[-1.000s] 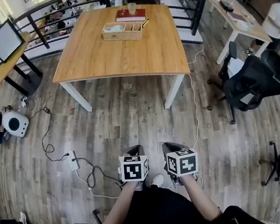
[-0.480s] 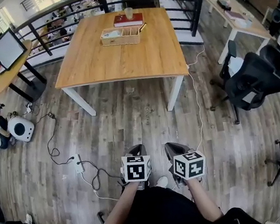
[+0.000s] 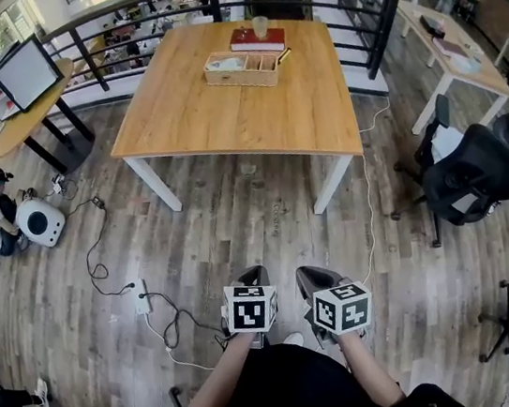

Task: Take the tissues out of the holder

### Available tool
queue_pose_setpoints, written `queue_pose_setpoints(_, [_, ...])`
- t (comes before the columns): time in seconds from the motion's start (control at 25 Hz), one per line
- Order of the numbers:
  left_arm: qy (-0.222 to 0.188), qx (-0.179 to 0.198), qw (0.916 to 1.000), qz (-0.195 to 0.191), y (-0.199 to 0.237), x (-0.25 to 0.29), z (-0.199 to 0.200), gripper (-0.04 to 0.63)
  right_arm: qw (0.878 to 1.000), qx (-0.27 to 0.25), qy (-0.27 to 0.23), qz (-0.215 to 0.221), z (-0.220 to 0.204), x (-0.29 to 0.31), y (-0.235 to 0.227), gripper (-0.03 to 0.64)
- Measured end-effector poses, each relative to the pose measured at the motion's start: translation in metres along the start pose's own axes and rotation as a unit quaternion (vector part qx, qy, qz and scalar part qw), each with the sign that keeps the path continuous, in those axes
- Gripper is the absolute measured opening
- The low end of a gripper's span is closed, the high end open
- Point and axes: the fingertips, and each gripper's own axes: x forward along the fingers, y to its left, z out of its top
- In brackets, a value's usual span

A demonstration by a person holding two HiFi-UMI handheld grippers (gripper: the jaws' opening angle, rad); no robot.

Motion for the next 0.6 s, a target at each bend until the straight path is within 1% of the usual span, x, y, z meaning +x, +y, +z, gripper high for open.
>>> queue_pose_setpoints(0.16, [-0.001, 0.005, 0.9999, -0.013, 0.011, 0.021, 0.020, 0.000, 1.000, -0.004, 0.003, -0.009, 0.020, 0.019, -0.004, 0.014])
queue_pose_setpoints(0.44, [-0.008, 0.005, 0.9996, -0.027, 0.048, 0.038, 0.068, 0.000, 1.000, -0.010, 0.008, -0.020, 0.068, 0.062, 0.001, 0.014])
queue_pose_setpoints(0.6, [-0.008, 0.000, 0.9995, -0.031, 0.069, 0.042, 0.084, 0.000, 1.000, -0.009, 0.010, -0.006, 0.083, 0.086, 0.016, 0.014])
